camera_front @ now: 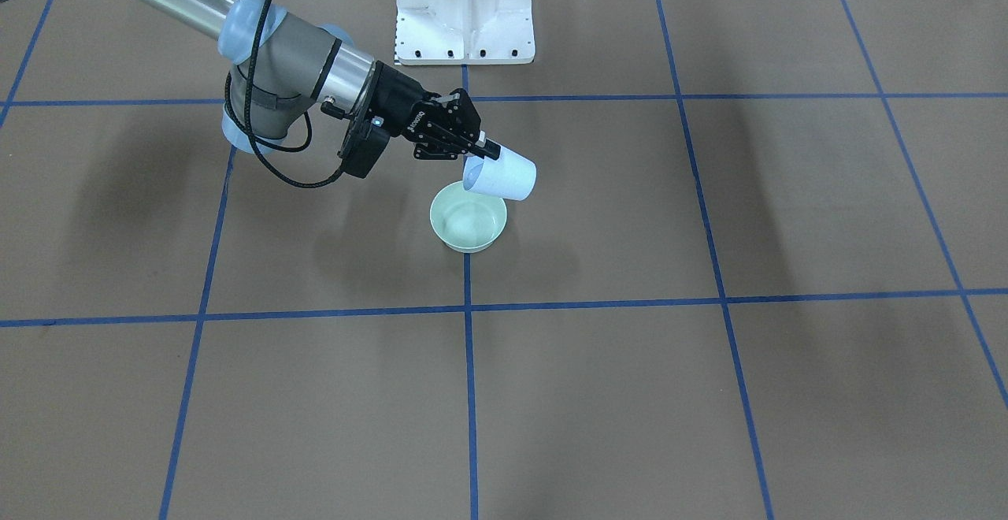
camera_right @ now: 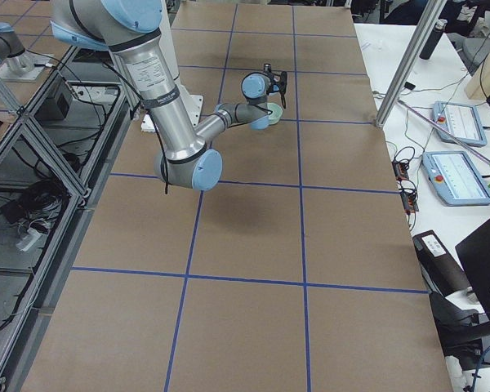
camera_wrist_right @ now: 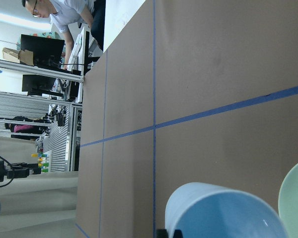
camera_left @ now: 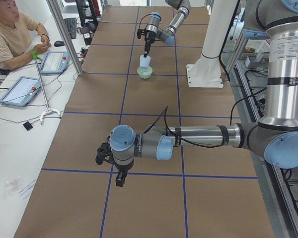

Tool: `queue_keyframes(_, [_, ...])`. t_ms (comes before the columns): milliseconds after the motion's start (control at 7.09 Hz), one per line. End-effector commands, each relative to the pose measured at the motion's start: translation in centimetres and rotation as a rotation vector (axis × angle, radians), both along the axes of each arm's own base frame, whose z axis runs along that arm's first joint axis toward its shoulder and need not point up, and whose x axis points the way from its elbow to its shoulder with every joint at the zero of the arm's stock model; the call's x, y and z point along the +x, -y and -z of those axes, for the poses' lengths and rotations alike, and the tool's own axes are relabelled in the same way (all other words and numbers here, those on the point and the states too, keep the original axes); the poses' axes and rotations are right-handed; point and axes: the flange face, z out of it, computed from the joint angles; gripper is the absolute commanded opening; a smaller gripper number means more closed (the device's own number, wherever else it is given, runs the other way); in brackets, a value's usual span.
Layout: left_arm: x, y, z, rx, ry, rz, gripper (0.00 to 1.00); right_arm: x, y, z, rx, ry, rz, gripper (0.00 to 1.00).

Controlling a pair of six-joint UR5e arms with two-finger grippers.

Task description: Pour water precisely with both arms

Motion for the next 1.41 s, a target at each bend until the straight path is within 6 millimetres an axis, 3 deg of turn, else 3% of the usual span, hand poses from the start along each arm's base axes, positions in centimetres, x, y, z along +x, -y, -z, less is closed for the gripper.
queue_keyframes(0, [-0.5,-0.1,0.0,0.001,-0.001,0.009,1.0,-0.5,-0.6,-1.6,0.013,0.068,-0.003,0.0])
queue_keyframes(705, [-1.0,-0.2,0.1,0.005,0.0,0.016,1.0,-0.5,-0.7,-2.1,-0.003,0.084,0.006,0.0])
queue_keyframes(988, [-1.0,-0.2,0.0,0.004,0.0,0.016,1.0,-1.8,0.0,-2.5,-0.049,-0.019,0.002,0.0])
queue_keyframes(1270, [-1.0,-0.2,0.0,0.004,0.0,0.016,1.0,-1.8,0.3,-1.1,-0.087,-0.14,-0.006,0.0])
